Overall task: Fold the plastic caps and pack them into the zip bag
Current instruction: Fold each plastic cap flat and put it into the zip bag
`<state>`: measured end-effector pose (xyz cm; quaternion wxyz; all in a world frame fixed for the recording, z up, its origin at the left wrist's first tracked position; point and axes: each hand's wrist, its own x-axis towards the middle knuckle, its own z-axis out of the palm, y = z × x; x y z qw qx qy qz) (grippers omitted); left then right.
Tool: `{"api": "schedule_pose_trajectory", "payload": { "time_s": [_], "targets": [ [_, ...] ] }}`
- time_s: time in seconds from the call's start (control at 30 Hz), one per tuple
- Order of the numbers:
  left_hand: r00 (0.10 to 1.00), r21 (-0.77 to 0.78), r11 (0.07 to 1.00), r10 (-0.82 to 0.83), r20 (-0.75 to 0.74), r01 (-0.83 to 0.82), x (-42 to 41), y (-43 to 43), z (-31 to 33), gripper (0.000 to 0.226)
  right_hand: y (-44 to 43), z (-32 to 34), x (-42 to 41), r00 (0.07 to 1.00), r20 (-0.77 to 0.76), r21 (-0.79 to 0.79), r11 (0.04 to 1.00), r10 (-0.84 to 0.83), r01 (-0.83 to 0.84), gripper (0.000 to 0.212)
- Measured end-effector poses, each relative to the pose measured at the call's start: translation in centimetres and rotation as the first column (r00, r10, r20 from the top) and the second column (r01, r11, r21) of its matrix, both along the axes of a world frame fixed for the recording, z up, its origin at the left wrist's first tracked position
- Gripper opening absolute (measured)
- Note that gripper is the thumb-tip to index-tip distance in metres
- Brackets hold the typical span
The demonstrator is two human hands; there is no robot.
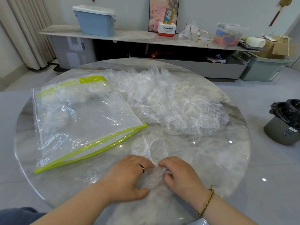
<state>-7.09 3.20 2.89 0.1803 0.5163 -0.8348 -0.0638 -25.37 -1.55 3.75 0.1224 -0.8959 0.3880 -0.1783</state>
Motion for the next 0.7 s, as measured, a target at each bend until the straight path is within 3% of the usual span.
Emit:
{"api": "schedule_pose_trajectory", "payload": {
  "time_s": [0.07,0.13,0.23,0.3,0.43,0.57,0.7],
  "targets": [
    [0.998,-0.011,0.999,0.046,-0.039,-0.047,-0.1,-0.3,-0.1,0.05,-0.3,0.2,-0.2,0.997,0.037,0.169,0.984,-0.067,0.06,0.037],
    [0.99,-0.028,0.995,0.098,-0.099,-0.101,-0.2,-0.6,-0.2,0.038,-0.5,0.1,-0.1,0.981,0.121,0.302,0.947,-0.154,0.112,0.014],
    [0.928,0.088,0.949,0.314,-0.201,-0.302,-0.8,-0.9,0.7,0.033,-0.8,-0.3,0.2,0.903,0.265,0.434,0.878,-0.338,0.201,0.032],
    [0.851,0.264,0.886,0.448,-0.275,-0.382,-0.7,-1.1,0.4,0.007,-0.9,-0.3,0.6,0.858,0.295,0.509,0.829,-0.42,0.23,0.033],
    [0.756,0.374,0.826,0.548,-0.358,-0.422,-0.8,-1.4,-0.1,0.027,-1.0,-0.3,1.0,0.843,0.254,0.535,0.795,-0.474,0.285,0.031],
    [0.768,0.319,0.817,0.567,-0.298,-0.48,-1.1,-1.3,0.3,0.015,-0.9,0.2,1.4,0.899,0.119,0.385,0.854,-0.421,0.35,0.002],
    [0.796,0.258,0.821,0.564,-0.221,-0.51,-1.4,-1.1,0.5,0.041,-0.9,0.7,1.4,0.908,-0.022,0.232,0.881,-0.418,0.411,0.025]
  ]
}}
